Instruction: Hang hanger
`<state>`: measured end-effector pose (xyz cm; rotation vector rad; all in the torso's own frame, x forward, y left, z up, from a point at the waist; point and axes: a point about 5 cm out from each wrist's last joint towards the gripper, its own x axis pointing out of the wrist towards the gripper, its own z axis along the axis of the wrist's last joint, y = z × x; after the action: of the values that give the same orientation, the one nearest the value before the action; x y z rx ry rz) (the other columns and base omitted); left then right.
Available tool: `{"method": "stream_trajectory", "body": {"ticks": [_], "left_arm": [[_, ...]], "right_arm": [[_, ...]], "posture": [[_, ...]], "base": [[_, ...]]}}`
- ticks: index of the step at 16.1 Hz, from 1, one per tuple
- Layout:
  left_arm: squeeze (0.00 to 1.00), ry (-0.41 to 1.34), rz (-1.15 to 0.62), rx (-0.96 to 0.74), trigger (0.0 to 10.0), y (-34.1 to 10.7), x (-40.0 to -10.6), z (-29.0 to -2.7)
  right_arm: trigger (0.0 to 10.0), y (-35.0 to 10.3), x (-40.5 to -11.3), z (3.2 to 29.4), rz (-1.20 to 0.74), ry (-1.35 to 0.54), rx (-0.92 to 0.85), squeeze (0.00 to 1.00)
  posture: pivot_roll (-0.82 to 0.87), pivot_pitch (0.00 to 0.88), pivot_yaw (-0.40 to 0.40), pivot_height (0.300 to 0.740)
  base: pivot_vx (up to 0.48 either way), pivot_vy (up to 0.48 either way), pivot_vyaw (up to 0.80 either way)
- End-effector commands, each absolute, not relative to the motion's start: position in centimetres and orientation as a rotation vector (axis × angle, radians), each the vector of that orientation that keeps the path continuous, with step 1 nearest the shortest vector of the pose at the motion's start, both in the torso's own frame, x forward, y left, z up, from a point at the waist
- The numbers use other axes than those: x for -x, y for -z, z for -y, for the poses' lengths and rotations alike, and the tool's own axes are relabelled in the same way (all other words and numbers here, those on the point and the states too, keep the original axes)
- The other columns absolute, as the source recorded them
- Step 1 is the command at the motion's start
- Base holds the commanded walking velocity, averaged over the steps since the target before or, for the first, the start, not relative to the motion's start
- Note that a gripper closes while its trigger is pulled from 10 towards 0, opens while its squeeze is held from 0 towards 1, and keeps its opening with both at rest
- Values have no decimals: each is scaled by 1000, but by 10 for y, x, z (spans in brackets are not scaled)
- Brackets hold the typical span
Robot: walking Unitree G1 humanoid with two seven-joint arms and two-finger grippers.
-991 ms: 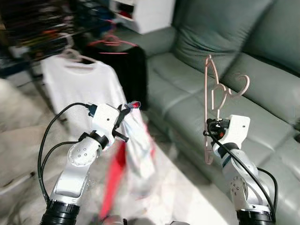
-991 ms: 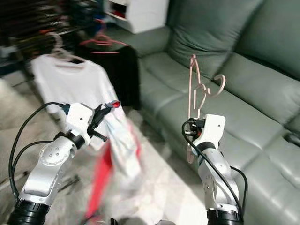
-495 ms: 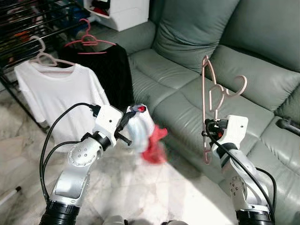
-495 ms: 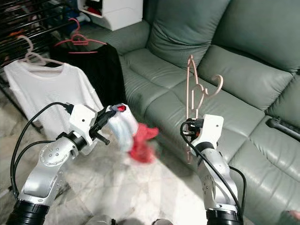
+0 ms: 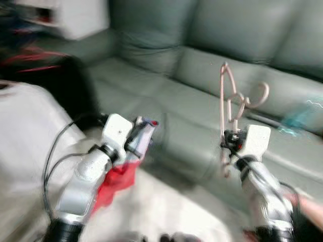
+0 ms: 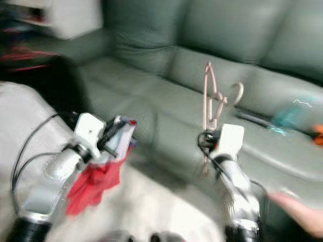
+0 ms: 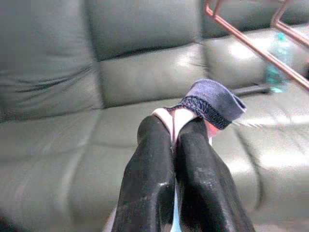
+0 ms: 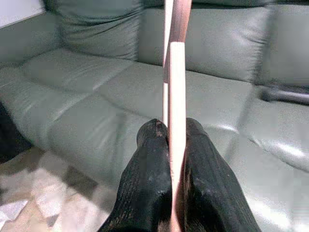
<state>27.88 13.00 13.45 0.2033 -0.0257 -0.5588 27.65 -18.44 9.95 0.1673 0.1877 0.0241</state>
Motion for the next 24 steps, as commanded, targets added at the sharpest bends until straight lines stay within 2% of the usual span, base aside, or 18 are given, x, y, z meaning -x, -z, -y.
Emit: {"method": "stream_trajectory", "body": {"ticks": [1,10,15,18,24], "left_arm": [[0,562,65,-193,10000,-143,-279,-128],[0,546,94,-216,10000,-150,-286,-131],[0,607,126,-300,10000,-160,-301,-140],[0,660,152,-324,10000,-167,-306,-137],[0,671,109,-301,10000,-156,-296,-143]], "right_arm": [[10000,-102,-278,186,-179,-20,-163,0],[10000,-101,-278,187,-174,-22,-157,0],[10000,-103,-285,192,-157,-15,-134,0],[10000,-106,-290,194,-137,0,-141,0],[10000,-98,-286,182,-153,-23,-166,0]], "posture": [[-7,66,18,740],[-10,59,25,740],[-11,36,55,740],[-6,22,67,740],[-5,33,52,740]], "base": [[0,0,-800],[0,0,0],[0,0,0],[0,0,0],[0,78,0]]}}
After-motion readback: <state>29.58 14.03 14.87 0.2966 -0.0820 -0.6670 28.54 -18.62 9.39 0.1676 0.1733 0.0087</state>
